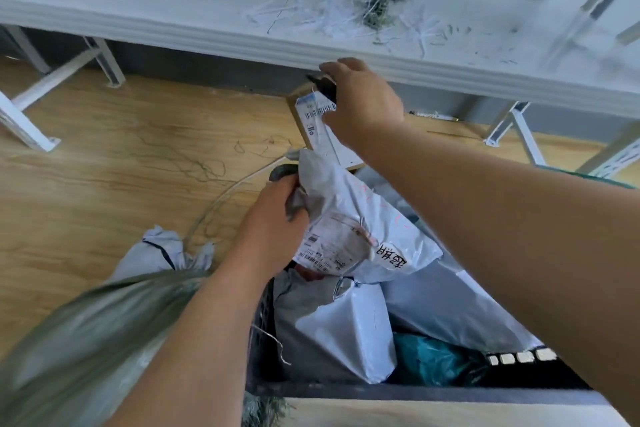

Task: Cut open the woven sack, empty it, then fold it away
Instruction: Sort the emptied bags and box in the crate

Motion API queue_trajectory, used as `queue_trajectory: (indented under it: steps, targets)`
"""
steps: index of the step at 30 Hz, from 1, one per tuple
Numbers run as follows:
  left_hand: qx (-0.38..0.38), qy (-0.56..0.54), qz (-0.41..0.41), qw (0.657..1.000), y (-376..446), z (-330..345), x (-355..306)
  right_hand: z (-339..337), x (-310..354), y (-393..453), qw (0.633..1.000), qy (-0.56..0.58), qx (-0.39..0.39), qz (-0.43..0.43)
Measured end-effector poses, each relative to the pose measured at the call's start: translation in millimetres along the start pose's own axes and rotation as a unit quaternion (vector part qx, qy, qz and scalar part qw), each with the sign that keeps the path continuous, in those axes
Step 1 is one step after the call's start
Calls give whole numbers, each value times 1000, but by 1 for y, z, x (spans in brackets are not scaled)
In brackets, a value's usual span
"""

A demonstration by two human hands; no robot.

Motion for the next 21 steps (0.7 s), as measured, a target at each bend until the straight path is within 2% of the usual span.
queue_trajectory:
  steps: [5, 9, 14, 17, 21]
  targets:
    - [19, -27, -7, 999, 3, 3, 6, 10, 6, 21, 993, -106, 58, -9]
    - [17, -41, -7, 999, 6, 3, 8, 9, 4, 17, 998, -48, 44, 0]
    - [21, -56, -17, 998, 9, 5, 10, -7, -1, 5, 997, -66, 14, 44]
    - [9, -130, -37, 991, 9, 5, 5, -12, -13, -4, 996, -62, -4, 68]
    - [5, -278, -20, 960, 9, 12, -18, -11, -28, -16, 991, 11, 12, 132]
Point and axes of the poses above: each hand's wrist, its own y-axis towards the middle knuckle, its own z-axis out of the palm, x = y × z, the point moved 4 cm from there along y, towards the middle knuckle, and after that the axes turned 7 degrees about -z, right-handed, at the moved point
